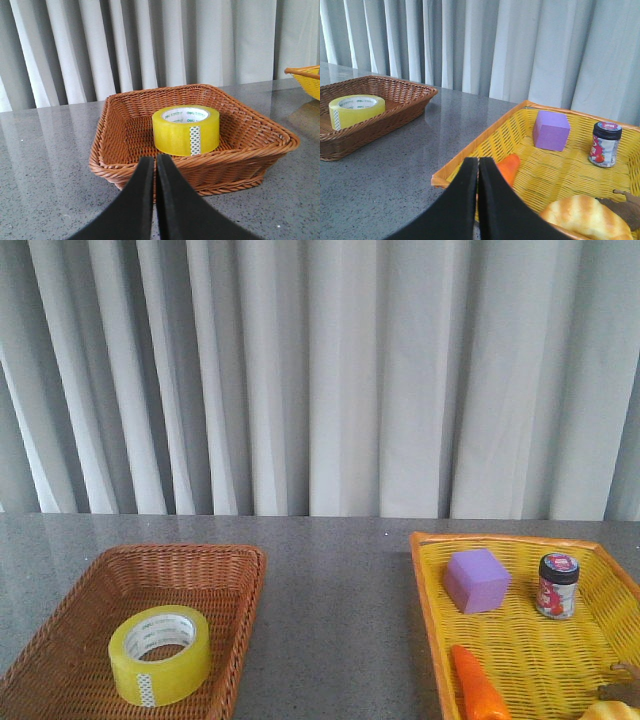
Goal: Transfer tape with both arms
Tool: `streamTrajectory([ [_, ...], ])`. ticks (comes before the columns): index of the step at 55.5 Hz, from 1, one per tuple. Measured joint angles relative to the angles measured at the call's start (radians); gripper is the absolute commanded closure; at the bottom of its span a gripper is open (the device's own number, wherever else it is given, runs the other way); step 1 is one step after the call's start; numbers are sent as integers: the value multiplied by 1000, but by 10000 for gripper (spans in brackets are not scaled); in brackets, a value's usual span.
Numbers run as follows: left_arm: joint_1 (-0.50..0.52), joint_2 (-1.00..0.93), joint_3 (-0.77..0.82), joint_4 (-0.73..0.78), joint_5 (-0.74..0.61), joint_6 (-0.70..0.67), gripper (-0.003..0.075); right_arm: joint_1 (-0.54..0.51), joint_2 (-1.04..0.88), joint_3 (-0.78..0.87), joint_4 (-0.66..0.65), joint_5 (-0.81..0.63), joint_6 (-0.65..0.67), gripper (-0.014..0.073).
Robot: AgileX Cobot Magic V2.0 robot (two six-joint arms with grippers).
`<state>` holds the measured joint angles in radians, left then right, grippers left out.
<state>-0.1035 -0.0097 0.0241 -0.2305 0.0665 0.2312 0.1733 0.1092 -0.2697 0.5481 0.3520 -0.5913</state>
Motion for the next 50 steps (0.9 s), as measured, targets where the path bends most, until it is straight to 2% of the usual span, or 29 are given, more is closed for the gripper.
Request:
streamTrajectory([
  [9,0,0,0,39,1,-29,726,0,0,0,0,0,0,599],
  [23,0,0,0,265,1,-279,726,0,0,0,0,0,0,599],
  [50,0,0,0,279,1,-307,726,0,0,0,0,0,0,599],
])
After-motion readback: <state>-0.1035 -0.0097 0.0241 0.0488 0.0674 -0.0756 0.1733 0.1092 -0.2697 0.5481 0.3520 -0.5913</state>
